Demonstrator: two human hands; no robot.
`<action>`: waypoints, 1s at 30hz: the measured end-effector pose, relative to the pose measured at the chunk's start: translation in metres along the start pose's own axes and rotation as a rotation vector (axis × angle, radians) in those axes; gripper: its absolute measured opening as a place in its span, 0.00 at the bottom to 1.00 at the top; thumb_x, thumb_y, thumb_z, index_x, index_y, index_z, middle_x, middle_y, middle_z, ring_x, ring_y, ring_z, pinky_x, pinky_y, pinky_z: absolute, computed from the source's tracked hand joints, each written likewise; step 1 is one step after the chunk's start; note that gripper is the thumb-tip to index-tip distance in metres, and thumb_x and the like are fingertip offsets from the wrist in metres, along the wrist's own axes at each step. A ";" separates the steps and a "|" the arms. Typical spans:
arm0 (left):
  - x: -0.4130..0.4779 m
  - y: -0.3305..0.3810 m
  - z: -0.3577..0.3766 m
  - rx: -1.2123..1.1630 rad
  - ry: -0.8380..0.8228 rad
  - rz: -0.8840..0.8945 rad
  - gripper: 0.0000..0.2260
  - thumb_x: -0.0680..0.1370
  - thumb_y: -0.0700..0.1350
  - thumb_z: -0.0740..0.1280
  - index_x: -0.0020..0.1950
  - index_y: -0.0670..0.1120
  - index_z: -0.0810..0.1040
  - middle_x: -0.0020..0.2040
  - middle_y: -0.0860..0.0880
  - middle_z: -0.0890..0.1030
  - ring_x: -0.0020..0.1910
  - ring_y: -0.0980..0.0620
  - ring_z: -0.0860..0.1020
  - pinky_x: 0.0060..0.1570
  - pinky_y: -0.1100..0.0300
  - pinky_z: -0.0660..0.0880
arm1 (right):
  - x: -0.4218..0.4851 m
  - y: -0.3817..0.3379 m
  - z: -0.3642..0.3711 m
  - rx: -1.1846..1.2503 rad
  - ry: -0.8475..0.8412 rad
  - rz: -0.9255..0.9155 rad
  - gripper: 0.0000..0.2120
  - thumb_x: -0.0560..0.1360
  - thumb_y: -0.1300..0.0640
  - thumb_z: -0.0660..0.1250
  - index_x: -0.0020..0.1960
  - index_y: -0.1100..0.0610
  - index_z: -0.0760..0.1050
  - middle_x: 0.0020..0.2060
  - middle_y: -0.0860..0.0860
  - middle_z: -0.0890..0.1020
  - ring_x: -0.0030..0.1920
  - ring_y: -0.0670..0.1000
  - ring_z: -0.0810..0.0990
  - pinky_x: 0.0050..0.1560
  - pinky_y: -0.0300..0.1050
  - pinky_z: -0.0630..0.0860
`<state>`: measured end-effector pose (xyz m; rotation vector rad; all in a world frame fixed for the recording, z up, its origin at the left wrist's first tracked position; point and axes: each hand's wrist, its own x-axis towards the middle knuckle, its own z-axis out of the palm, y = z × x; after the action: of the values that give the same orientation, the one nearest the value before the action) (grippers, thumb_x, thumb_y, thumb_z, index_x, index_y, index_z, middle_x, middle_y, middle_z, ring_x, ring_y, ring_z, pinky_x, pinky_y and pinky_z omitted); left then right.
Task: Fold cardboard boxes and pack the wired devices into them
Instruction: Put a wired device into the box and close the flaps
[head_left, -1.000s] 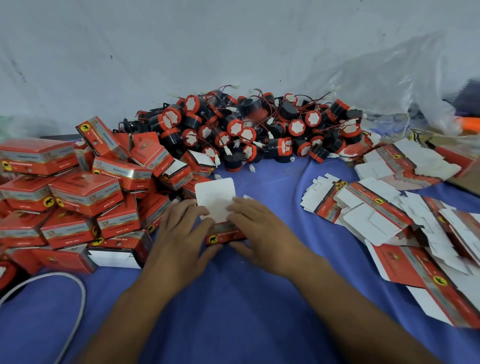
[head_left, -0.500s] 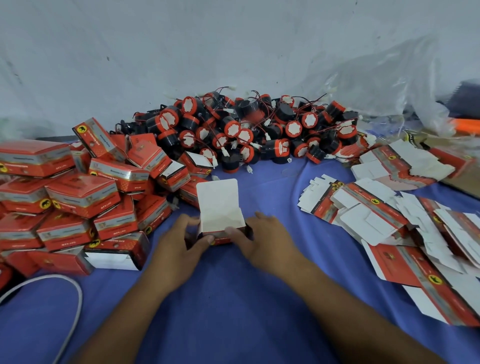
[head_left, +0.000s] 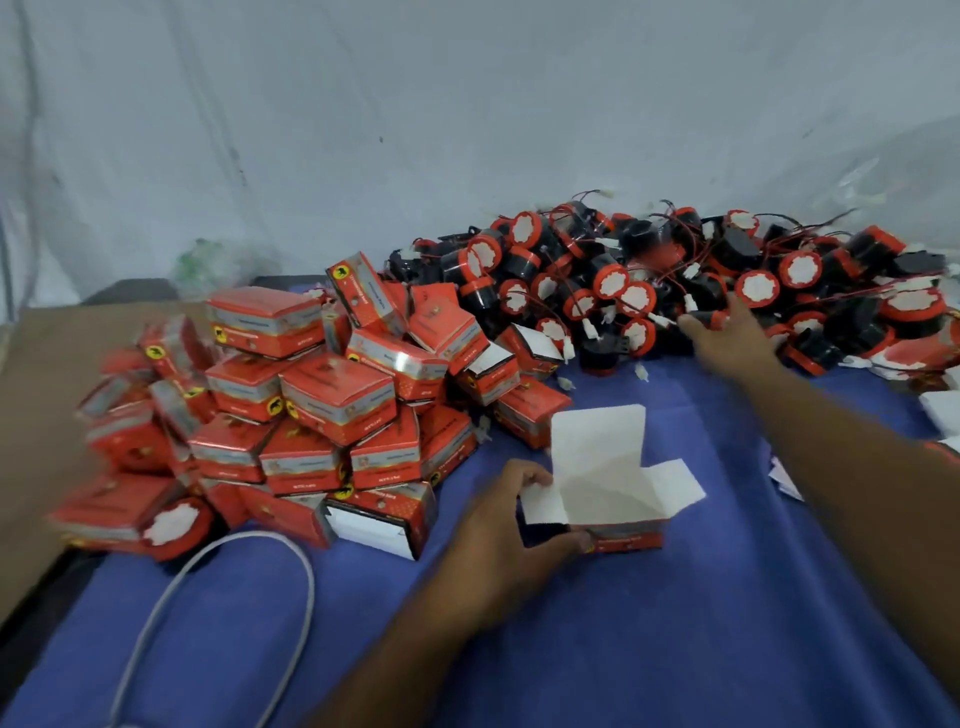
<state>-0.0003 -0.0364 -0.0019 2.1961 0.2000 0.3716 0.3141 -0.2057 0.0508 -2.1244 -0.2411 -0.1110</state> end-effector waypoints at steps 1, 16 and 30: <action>0.000 -0.001 0.000 -0.005 -0.003 -0.006 0.23 0.67 0.64 0.73 0.57 0.64 0.68 0.53 0.65 0.74 0.53 0.65 0.73 0.52 0.63 0.75 | 0.009 0.001 0.004 0.025 -0.014 0.022 0.29 0.79 0.48 0.68 0.75 0.56 0.64 0.65 0.61 0.77 0.62 0.66 0.78 0.61 0.60 0.76; 0.001 -0.008 -0.003 -0.068 -0.057 0.068 0.21 0.69 0.60 0.75 0.57 0.60 0.70 0.52 0.64 0.76 0.51 0.61 0.76 0.46 0.70 0.73 | -0.103 -0.007 -0.033 0.626 0.079 -0.072 0.14 0.76 0.50 0.73 0.53 0.60 0.76 0.38 0.53 0.81 0.31 0.49 0.80 0.29 0.41 0.74; -0.002 0.000 0.002 -0.019 -0.084 0.213 0.16 0.74 0.57 0.69 0.60 0.57 0.75 0.54 0.63 0.76 0.57 0.62 0.75 0.58 0.66 0.72 | -0.222 0.001 -0.042 -0.157 -0.441 -0.835 0.21 0.80 0.68 0.63 0.70 0.54 0.76 0.76 0.53 0.64 0.72 0.55 0.68 0.66 0.54 0.73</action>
<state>-0.0014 -0.0380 -0.0037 2.2149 -0.0840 0.3958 0.0983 -0.2702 0.0336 -2.0467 -1.4084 -0.1469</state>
